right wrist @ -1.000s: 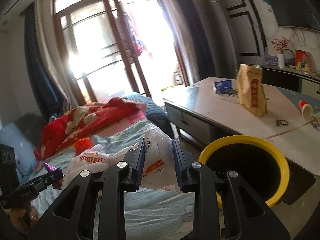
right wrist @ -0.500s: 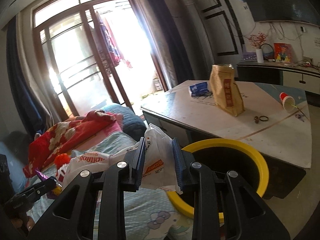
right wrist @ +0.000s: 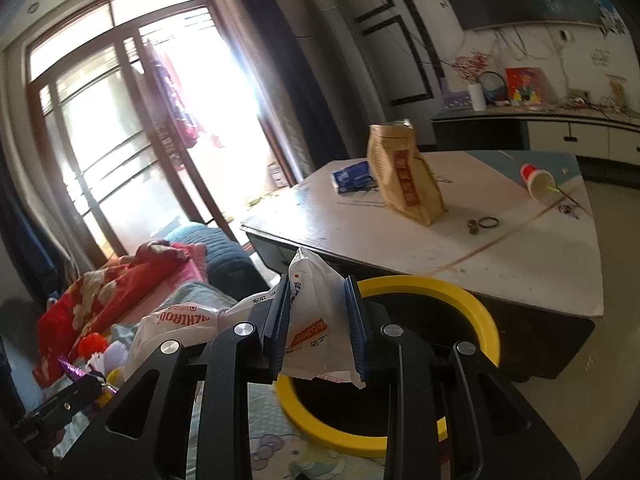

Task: Collect trash
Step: 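Carry the purple wrapper and white bag in both tools over the yellow-rimmed bin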

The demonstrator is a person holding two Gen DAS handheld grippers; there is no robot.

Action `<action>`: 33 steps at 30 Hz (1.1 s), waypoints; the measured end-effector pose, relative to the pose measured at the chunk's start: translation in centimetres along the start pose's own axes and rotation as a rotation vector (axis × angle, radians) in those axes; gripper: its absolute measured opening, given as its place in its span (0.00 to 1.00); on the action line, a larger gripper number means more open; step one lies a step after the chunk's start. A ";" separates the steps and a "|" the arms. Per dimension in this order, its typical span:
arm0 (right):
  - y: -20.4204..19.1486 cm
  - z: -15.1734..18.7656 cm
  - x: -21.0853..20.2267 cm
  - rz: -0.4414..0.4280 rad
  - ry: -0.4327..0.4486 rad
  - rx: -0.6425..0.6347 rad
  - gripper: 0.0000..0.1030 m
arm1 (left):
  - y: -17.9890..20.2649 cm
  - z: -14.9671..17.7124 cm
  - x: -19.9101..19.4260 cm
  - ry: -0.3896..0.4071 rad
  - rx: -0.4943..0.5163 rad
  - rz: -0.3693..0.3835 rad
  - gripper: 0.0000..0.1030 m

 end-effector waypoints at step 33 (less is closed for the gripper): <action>9.6 1.4 3.7 0.280 0.006 -0.078 0.28 | 4.1 -2.3 12.4 -0.095 0.034 0.112 0.28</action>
Point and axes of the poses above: each gripper's, at about its wrist camera, not at the fingertips, and x roughly the way its jaws point, y to its right, z to its underside, the point moved 6 cm from there along x, roughly the way its jaws point, and after that the axes turned 14 degrees about x, right-handed, at the moved point
